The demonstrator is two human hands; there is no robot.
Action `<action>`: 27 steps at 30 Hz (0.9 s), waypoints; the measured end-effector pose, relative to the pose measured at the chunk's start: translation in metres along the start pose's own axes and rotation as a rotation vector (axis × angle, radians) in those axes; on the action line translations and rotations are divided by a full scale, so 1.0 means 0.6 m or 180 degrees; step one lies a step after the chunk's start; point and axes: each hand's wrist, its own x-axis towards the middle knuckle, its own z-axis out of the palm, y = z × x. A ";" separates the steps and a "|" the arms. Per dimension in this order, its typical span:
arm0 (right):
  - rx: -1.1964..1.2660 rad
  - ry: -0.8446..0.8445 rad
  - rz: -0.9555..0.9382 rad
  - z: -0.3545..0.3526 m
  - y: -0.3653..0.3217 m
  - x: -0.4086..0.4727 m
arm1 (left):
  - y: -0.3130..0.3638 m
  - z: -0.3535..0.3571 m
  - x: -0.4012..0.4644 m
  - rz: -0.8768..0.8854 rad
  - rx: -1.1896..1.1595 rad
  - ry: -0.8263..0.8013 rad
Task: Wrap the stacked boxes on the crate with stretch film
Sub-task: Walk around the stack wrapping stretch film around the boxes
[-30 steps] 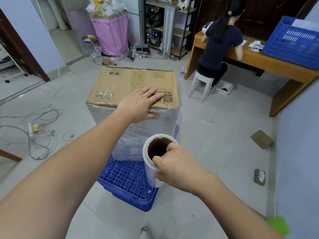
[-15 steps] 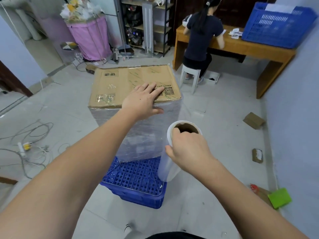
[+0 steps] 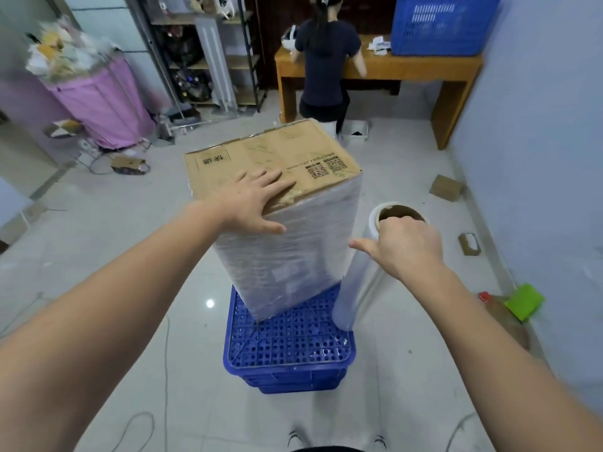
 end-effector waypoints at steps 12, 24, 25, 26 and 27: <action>0.0015 -0.0037 -0.1159 -0.001 -0.005 -0.054 | 0.009 0.021 0.025 -0.0197 -0.0221 0.0316; -0.0047 -0.0290 -0.2680 -0.015 -0.049 -0.080 | 0.032 0.018 0.028 -0.0428 -0.0271 0.0343; -0.0021 -0.0308 -0.2710 -0.013 -0.054 -0.083 | 0.030 0.022 0.023 -0.0444 -0.0282 0.0338; 0.0014 -0.0325 -0.2738 -0.012 -0.058 -0.085 | 0.029 0.026 0.018 -0.0452 -0.0281 0.0340; 0.0043 -0.0333 -0.2763 -0.011 -0.063 -0.087 | 0.029 0.028 0.015 -0.0454 -0.0268 0.0350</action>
